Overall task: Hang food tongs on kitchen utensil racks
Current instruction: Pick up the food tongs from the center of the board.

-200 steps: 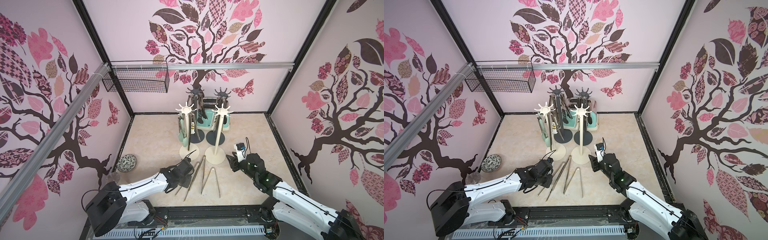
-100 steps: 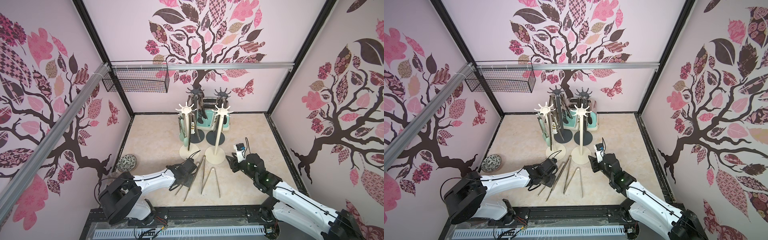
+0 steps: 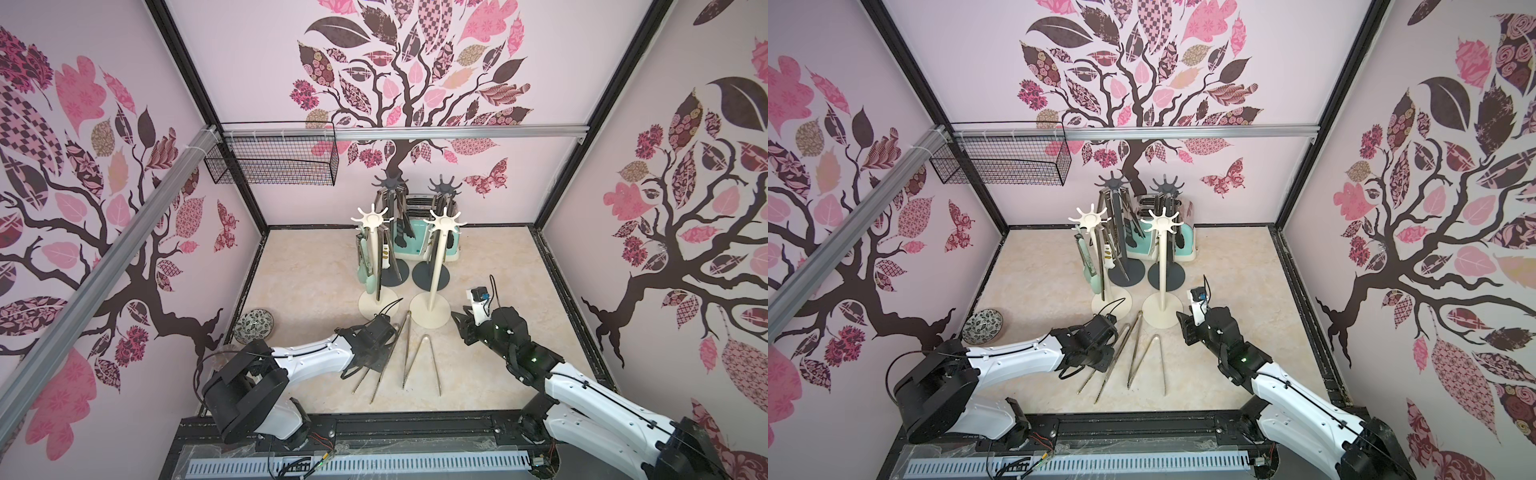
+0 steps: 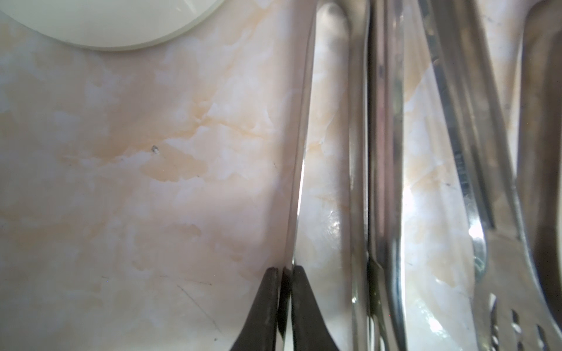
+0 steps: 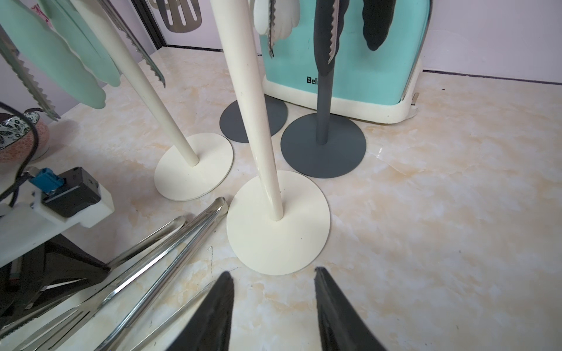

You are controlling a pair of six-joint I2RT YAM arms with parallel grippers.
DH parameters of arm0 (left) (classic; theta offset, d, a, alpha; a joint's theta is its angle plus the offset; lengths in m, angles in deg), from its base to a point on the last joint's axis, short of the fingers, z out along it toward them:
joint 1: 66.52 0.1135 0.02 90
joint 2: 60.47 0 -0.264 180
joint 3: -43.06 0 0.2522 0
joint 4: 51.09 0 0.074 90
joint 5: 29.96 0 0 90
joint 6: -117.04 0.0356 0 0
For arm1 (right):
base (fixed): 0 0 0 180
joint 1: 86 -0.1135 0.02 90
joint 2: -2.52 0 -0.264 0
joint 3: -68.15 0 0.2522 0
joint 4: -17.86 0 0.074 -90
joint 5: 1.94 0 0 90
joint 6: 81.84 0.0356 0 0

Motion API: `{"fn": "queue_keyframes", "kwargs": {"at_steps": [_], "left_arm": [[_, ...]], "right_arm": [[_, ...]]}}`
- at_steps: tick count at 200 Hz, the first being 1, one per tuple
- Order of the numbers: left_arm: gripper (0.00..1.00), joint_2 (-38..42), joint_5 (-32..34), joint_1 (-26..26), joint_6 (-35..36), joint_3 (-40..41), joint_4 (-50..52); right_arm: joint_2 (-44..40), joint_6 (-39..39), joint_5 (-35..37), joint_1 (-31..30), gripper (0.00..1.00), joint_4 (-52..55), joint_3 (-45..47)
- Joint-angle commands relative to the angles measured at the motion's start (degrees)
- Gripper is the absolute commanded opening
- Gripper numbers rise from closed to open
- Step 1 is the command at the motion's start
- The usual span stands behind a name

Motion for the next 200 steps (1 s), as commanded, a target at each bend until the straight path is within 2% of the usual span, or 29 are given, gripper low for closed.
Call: {"fn": "queue_keyframes", "kwargs": {"at_steps": [1, 88, 143, 200], "left_arm": [[0.10, 0.2, -1.4, 0.1, 0.0, 0.4, 1.4], [0.01, 2.3, -1.9, -0.9, -0.1, 1.6, 1.0], [0.00, 9.4, 4.0, -1.0, -2.6, 2.1, 2.7], [0.00, 15.8, 4.7, -1.6, -1.6, 3.9, -0.9]], "right_arm": [[0.0, -0.1, -0.4, -0.3, 0.46, 0.8, 0.1], [-0.3, -0.1, -0.3, -0.2, 0.46, 1.2, 0.2], [-0.4, 0.0, -0.2, -0.2, 0.46, 0.8, 0.5], [-0.6, 0.0, -0.1, -0.2, 0.46, 0.7, 0.6]]}}
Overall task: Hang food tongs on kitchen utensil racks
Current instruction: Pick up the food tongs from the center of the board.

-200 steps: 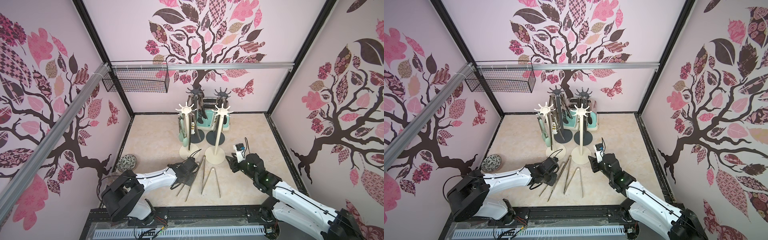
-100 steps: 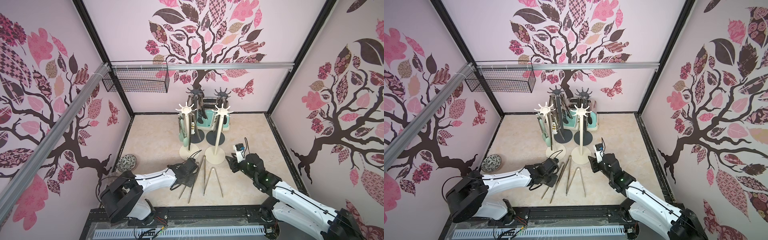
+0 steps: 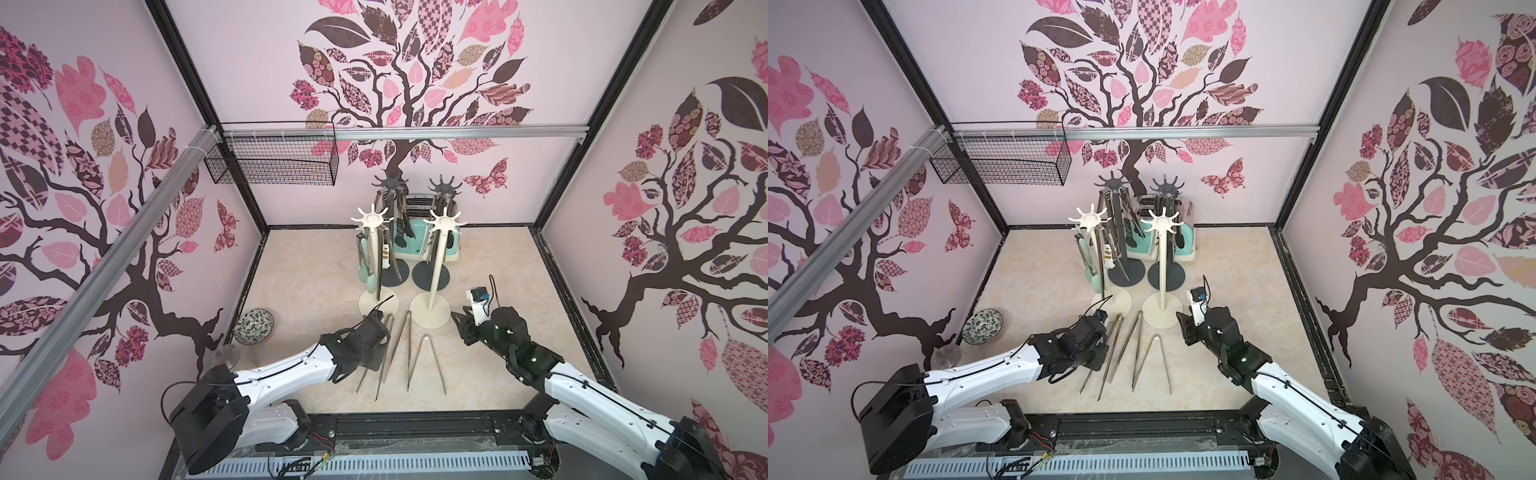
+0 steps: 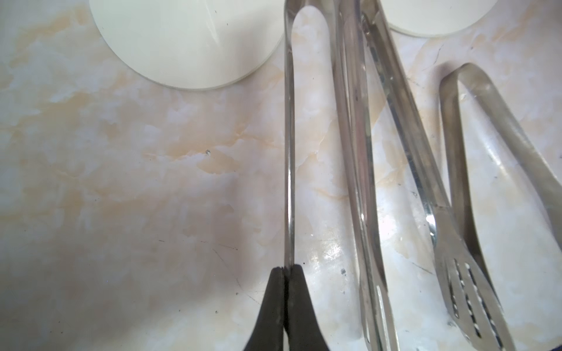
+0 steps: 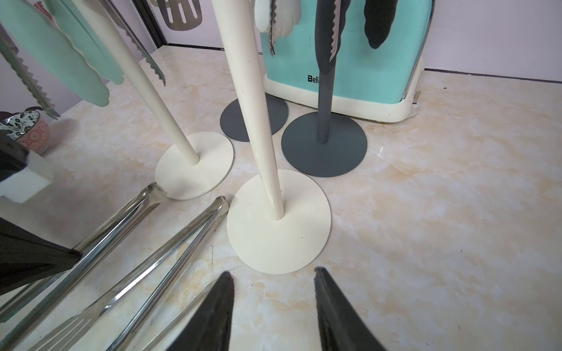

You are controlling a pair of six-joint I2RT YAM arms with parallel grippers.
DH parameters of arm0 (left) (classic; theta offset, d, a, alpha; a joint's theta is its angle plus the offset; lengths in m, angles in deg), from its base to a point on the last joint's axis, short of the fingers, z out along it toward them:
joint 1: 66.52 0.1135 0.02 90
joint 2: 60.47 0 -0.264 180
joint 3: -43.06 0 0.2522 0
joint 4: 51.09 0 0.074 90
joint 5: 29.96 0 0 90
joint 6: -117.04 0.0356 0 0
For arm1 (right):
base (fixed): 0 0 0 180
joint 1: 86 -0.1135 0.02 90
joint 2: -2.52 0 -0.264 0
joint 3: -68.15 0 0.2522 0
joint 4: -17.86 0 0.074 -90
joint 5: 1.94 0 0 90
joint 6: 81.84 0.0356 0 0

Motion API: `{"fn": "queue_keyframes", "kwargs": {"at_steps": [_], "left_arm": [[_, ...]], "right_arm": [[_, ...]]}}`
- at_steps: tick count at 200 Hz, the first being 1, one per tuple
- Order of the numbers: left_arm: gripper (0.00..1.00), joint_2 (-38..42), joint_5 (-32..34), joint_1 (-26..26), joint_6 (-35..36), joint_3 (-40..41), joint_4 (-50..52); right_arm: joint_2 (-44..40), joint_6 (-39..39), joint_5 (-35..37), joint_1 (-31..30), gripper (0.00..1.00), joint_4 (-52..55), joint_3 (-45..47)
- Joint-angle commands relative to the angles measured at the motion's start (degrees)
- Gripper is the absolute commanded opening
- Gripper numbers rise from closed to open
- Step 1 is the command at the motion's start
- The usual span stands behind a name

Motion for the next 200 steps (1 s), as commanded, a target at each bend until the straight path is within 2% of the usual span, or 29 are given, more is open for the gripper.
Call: {"fn": "queue_keyframes", "kwargs": {"at_steps": [1, 26, 80, 145, 200], "left_arm": [[0.00, 2.7, 1.1, -0.7, 0.6, 1.4, -2.8], [0.00, 6.0, 1.5, -1.8, 2.7, 2.0, -5.3], [0.00, 13.4, 9.4, -6.8, 7.6, 2.3, -12.0], [0.00, 19.0, 10.6, -7.0, 12.4, 3.3, -24.0], [0.00, 19.4, 9.0, -6.9, 16.2, 2.6, -34.0]], "right_arm": [[-0.5, 0.0, 0.1, -0.3, 0.46, 0.6, 0.6], [-0.5, 0.5, 0.1, -0.3, 0.46, 0.0, 0.8], [0.0, 1.6, 0.3, -0.3, 0.46, -0.8, 0.9], [0.1, 2.4, 0.5, -0.3, 0.46, -1.0, 1.3], [0.5, 2.5, 0.2, -0.2, 0.46, -1.9, 1.7]]}}
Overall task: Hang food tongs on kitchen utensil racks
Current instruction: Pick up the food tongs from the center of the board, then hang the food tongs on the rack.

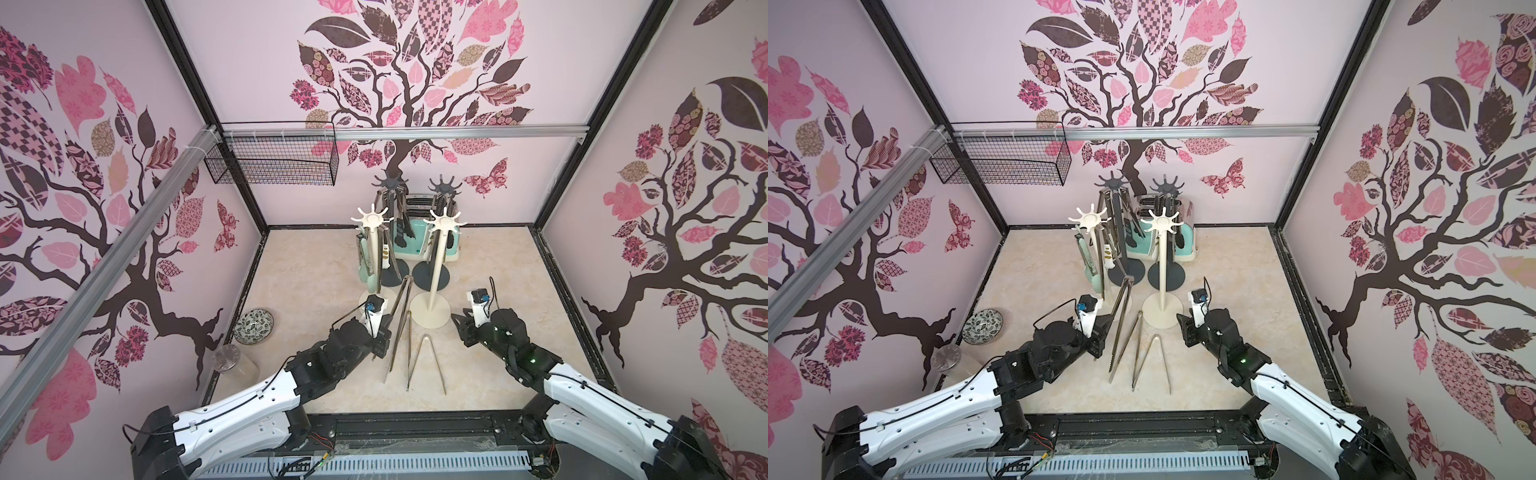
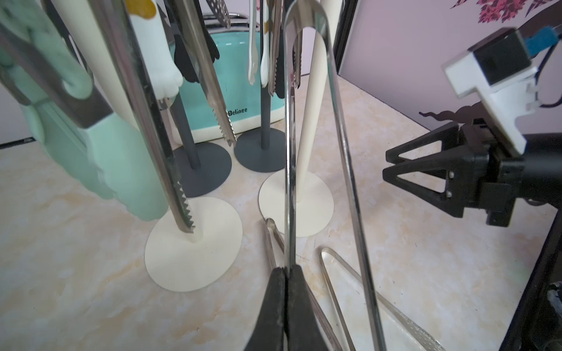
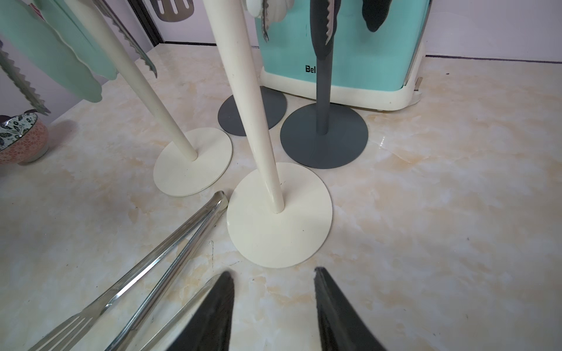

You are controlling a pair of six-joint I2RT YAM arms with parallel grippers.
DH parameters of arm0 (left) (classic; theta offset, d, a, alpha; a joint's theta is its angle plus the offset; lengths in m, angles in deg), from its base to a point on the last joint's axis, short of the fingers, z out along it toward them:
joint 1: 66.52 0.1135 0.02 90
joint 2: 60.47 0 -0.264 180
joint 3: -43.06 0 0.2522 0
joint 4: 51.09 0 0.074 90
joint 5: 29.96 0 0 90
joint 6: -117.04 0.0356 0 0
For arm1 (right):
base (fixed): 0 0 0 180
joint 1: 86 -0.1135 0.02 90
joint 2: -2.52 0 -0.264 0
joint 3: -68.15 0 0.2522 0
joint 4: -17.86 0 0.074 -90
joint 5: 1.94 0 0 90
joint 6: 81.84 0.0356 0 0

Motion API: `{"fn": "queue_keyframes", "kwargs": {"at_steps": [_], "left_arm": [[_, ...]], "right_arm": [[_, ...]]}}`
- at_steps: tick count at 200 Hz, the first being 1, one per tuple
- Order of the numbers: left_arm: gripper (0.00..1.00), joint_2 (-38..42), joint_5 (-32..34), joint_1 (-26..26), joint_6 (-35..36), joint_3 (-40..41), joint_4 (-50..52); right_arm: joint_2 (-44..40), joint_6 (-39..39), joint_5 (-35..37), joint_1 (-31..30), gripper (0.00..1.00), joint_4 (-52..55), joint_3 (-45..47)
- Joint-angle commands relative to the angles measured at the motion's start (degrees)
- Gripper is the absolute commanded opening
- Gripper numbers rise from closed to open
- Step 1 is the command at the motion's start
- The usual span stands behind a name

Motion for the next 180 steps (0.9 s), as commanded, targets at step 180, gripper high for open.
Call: {"fn": "queue_keyframes", "kwargs": {"at_steps": [180], "left_arm": [[0.00, -7.0, -16.5, 8.9, 13.0, -19.3, -9.0]], "right_arm": [[-0.1, -0.8, -2.3, -0.2, 0.46, -1.3, 0.4]]}}
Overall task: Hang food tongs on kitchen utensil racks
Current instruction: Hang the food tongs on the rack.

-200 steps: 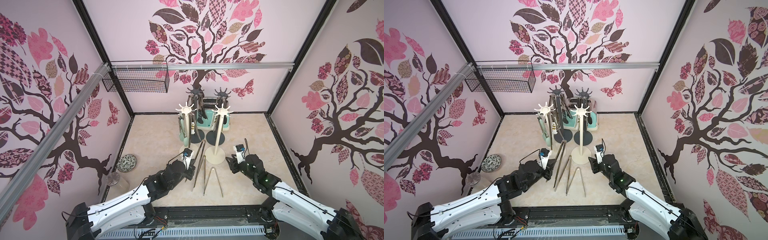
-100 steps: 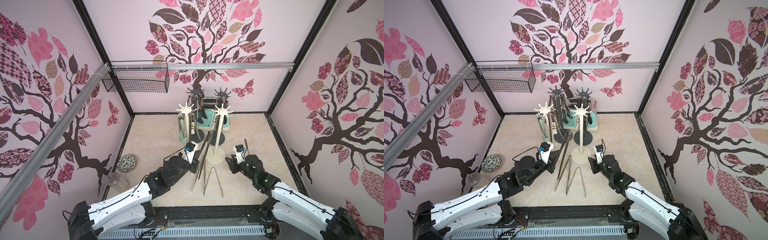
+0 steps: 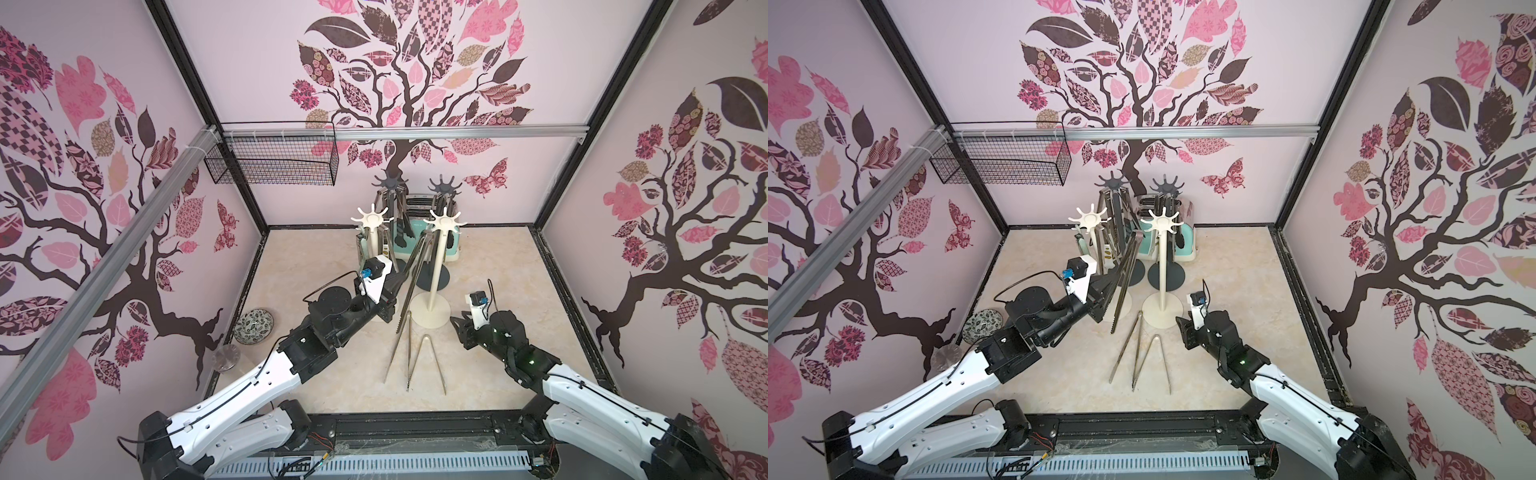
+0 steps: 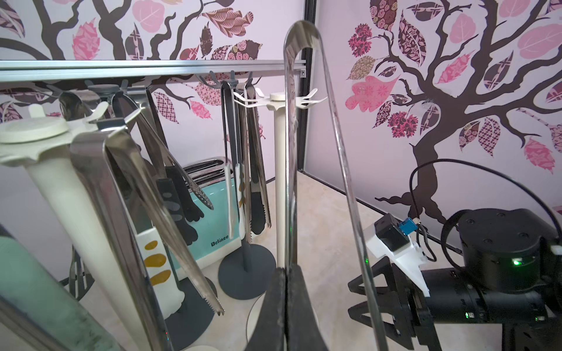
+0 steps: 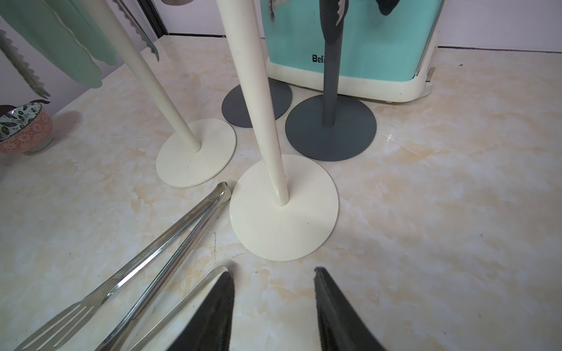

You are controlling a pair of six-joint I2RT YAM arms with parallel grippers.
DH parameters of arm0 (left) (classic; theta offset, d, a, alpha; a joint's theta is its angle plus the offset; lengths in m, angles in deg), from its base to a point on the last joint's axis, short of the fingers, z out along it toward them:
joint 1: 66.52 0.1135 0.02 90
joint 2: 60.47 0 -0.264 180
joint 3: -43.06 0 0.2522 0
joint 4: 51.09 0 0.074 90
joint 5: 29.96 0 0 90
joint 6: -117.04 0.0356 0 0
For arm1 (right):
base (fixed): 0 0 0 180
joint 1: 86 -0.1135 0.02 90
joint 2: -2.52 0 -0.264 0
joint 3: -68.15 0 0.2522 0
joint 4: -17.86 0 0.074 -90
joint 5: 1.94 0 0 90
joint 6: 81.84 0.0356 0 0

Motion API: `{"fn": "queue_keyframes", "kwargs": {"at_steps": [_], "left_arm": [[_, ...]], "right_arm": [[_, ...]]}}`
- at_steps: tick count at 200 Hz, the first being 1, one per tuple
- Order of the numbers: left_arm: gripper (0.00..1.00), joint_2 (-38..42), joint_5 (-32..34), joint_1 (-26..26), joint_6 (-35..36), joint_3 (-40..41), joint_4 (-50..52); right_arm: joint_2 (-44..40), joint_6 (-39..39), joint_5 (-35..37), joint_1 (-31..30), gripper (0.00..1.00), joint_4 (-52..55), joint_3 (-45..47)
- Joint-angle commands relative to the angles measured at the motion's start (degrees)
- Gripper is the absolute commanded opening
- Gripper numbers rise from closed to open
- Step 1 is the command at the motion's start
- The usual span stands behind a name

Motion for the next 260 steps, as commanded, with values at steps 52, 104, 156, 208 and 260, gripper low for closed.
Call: {"fn": "queue_keyframes", "kwargs": {"at_steps": [52, 104, 156, 208, 260], "left_arm": [[0.00, -3.8, -2.0, 2.6, 2.2, -3.3, -4.5], [0.00, -4.3, -3.2, 4.7, 1.4, -2.8, -6.1], [0.00, -6.4, -4.0, 5.2, 0.7, -2.8, -7.6], [0.00, -7.8, -4.1, 6.0, 0.5, -2.8, -8.9], [0.00, -8.8, -5.1, 6.6, -0.1, -2.5, -9.5]], "right_arm": [[-1.9, -0.5, -1.2, -0.3, 0.46, 0.9, -1.1], [-3.3, -0.4, -1.1, -0.2, 0.46, 1.9, -0.9], [-3.5, -0.3, -1.0, -0.3, 0.46, 2.4, -0.7], [-3.5, -0.5, -0.9, -0.3, 0.46, 2.5, -0.6], [-3.3, -0.5, -1.1, -0.3, 0.46, 2.3, -0.4]]}}
